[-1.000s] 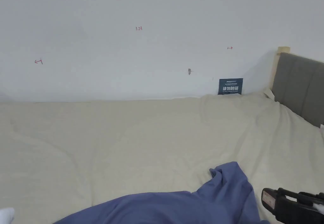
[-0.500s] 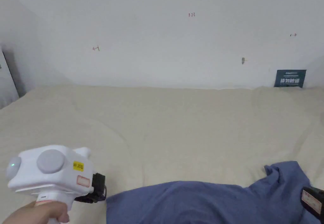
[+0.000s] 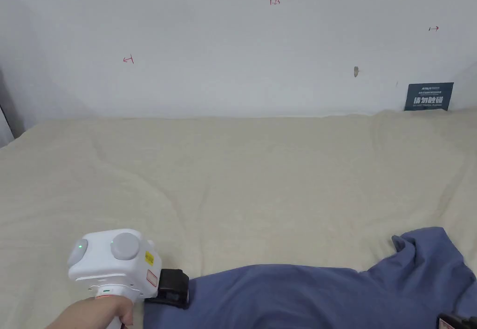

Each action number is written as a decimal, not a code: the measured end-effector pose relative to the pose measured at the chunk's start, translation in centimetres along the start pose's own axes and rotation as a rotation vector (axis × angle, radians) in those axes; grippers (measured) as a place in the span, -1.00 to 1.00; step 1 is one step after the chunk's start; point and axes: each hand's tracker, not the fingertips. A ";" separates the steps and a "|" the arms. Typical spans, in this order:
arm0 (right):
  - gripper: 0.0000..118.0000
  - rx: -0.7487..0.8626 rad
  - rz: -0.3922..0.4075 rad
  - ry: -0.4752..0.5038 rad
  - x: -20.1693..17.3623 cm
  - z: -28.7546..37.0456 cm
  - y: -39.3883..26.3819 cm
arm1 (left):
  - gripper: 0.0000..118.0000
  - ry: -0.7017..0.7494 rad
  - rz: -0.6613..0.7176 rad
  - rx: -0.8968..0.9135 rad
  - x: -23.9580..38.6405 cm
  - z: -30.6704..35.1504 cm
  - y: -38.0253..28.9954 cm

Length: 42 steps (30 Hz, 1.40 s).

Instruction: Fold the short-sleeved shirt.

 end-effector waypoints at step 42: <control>-0.23 -0.647 -0.387 -0.302 17.4 -21.1 9.7 | -0.93 0.051 -0.130 0.228 0.3 4.4 -2.1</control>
